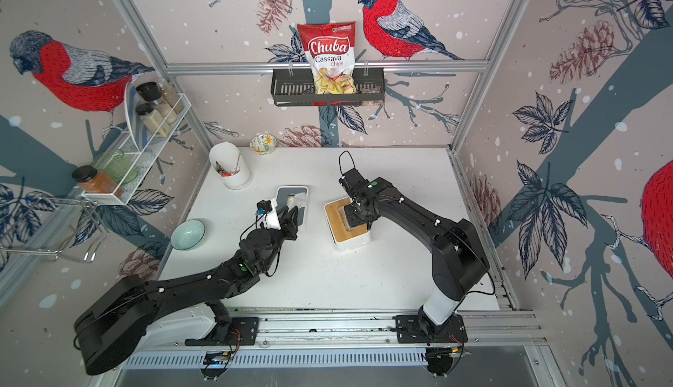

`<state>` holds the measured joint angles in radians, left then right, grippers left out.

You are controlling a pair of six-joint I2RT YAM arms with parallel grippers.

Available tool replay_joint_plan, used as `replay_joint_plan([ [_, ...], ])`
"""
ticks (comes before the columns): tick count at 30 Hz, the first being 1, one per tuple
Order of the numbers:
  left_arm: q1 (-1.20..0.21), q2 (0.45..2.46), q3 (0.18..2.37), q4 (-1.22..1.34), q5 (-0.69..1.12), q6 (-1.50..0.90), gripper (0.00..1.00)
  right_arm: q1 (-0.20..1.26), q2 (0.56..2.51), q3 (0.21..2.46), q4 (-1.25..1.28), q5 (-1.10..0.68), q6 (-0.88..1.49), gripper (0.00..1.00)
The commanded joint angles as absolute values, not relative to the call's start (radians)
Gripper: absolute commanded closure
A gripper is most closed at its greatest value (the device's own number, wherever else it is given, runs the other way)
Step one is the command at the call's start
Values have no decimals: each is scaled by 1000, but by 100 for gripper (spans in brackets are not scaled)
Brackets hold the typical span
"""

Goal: Put the tissue paper into the tissue box
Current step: Close the box lid on the tissue box.

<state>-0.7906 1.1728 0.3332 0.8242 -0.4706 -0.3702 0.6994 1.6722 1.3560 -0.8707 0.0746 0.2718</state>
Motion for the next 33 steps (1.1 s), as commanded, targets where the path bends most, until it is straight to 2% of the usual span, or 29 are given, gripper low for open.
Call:
replay_joint_plan([
  [1,-785,1171,335,857,-456,-381,60,699,1684,1388,-896,108,273,80],
  [16,-773,1180,333,857,-445,-393,60,690,1838,1577,-955,71,209,80],
  [33,-764,1181,336,844,-439,-400,60,677,1804,1432,-787,60,241,80],
])
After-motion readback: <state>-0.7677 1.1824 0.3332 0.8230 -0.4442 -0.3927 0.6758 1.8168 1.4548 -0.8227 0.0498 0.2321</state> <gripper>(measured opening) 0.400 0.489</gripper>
